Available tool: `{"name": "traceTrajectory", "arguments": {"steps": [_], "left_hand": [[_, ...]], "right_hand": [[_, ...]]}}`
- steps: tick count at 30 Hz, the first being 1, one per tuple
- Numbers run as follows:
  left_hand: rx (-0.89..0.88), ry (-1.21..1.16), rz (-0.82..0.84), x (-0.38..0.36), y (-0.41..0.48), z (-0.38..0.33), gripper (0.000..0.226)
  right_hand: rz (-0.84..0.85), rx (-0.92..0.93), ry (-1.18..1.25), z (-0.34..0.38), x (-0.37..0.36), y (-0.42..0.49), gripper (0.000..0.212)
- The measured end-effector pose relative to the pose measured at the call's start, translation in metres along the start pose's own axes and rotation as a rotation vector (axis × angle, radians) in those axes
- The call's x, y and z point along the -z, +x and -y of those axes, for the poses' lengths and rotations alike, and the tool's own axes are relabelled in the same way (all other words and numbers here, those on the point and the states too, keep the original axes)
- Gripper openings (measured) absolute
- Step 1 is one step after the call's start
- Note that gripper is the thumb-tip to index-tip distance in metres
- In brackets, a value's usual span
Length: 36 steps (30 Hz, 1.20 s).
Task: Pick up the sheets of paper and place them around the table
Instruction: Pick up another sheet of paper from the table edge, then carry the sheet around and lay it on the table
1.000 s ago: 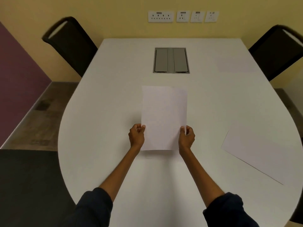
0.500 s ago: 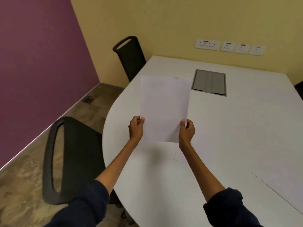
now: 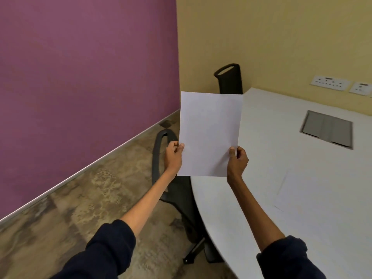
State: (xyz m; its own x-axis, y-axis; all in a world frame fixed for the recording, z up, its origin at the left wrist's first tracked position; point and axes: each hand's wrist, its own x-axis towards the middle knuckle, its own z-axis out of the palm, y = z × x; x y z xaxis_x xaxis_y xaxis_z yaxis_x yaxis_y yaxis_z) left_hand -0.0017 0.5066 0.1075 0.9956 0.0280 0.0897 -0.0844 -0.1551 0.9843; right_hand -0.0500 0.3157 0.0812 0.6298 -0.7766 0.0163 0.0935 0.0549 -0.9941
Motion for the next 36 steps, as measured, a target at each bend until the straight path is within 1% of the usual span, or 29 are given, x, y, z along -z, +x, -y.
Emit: {"name": "traceTrajectory", "arguments": {"steps": [4, 9, 12, 15, 18, 21, 24, 29, 34, 36], "left_hand": [[-0.004, -0.01, -0.085, 0.064, 0.007, 0.005, 0.017], [-0.012, -0.006, -0.196, 0.126, 0.026, 0.013, 0.029], [-0.02, 0.011, -0.246, 0.155, 0.04, 0.021, 0.024], [-0.017, 0.032, -0.271, 0.18, 0.064, 0.035, 0.019], [-0.024, 0.061, -0.269, 0.198, 0.099, 0.05, 0.021], [-0.044, 0.082, -0.249, 0.208, 0.144, 0.063, 0.021], [-0.06, 0.152, -0.253, 0.209, 0.191, 0.073, 0.023], [-0.092, 0.174, -0.188, 0.2, 0.274, 0.074, 0.025], [-0.073, 0.147, -0.092, 0.176, 0.341, 0.074, 0.029], [-0.071, 0.129, -0.045, 0.161, 0.369, 0.077, 0.026]], "right_hand": [[0.094, 0.033, -0.016, 0.001, -0.053, -0.041, 0.015], [0.197, 0.062, -0.056, 0.002, -0.116, -0.068, 0.021], [0.254, 0.06, -0.059, -0.004, -0.154, -0.076, 0.023], [0.297, 0.05, -0.037, -0.013, -0.192, -0.078, 0.016], [0.309, 0.044, -0.032, -0.025, -0.23, -0.07, 0.011], [0.274, 0.041, -0.025, -0.038, -0.271, -0.05, 0.014], [0.246, 0.005, -0.022, -0.049, -0.309, -0.025, 0.017], [0.207, -0.025, -0.004, -0.052, -0.362, 0.027, 0.011], [0.135, -0.037, -0.035, -0.051, -0.385, 0.073, 0.011], [0.082, -0.05, -0.04, -0.052, -0.389, 0.092, 0.013]]}}
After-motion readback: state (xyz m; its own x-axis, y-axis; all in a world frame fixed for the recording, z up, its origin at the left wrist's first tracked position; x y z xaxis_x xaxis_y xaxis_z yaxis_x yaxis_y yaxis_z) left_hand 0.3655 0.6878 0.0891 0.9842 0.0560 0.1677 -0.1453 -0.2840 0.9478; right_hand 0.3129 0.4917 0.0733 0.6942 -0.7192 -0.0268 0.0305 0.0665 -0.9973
